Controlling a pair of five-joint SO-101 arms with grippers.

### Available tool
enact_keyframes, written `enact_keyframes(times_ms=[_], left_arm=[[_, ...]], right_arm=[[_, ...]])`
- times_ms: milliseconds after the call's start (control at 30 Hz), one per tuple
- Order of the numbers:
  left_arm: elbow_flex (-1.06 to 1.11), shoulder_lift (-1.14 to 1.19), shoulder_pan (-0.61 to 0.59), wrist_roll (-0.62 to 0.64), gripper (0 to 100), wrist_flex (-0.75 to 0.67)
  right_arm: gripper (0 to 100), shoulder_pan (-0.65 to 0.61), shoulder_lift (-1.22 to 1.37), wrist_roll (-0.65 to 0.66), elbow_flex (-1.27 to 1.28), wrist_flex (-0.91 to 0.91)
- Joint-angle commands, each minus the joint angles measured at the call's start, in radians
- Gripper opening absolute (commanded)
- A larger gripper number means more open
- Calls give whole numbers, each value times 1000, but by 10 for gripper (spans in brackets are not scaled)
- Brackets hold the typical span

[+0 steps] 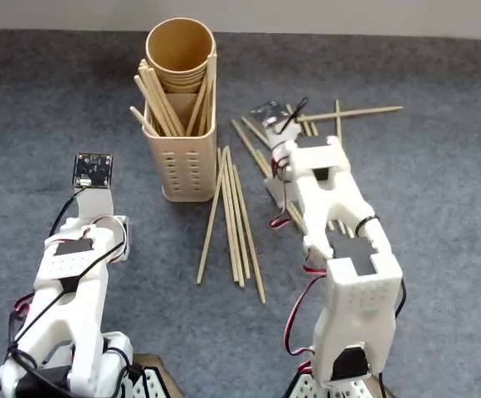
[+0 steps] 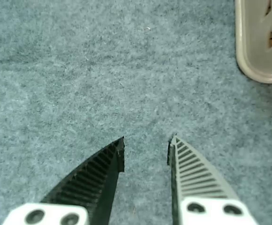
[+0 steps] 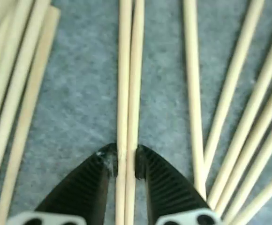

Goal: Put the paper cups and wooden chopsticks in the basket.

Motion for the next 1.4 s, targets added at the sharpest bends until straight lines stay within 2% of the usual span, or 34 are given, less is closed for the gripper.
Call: enact_keyframes(times_ms=[0, 167, 300, 467, 600, 733, 833, 1033, 1167, 1367], left_arm=[[-4, -15, 22, -8, 178, -9], [-4, -15, 22, -8, 178, -11], [-4, -15, 22, -8, 178, -11], [-4, -15, 22, -8, 178, -12], [-4, -15, 22, -8, 178, -12], [-2, -15, 22, -8, 178, -12], [1, -15, 25, -8, 178, -12], [19, -15, 61, -63, 178, -15], [21, -15, 65, -64, 178, -15], [21, -15, 65, -64, 178, -15]], right_arm=[[6, 99, -18, -77, -183, 166], [6, 139, -199, -173, -410, 266], [6, 36, -458, -267, -473, 240], [6, -202, -759, -305, -325, 18], [6, -343, -944, -305, -85, -254], [6, -426, -1049, -305, 179, -601], [6, -444, -1055, -299, 334, -834], [6, -417, -970, -298, 361, -1056], [6, -414, -809, -304, 193, -1073], [6, -410, -573, -345, 13, -1000]])
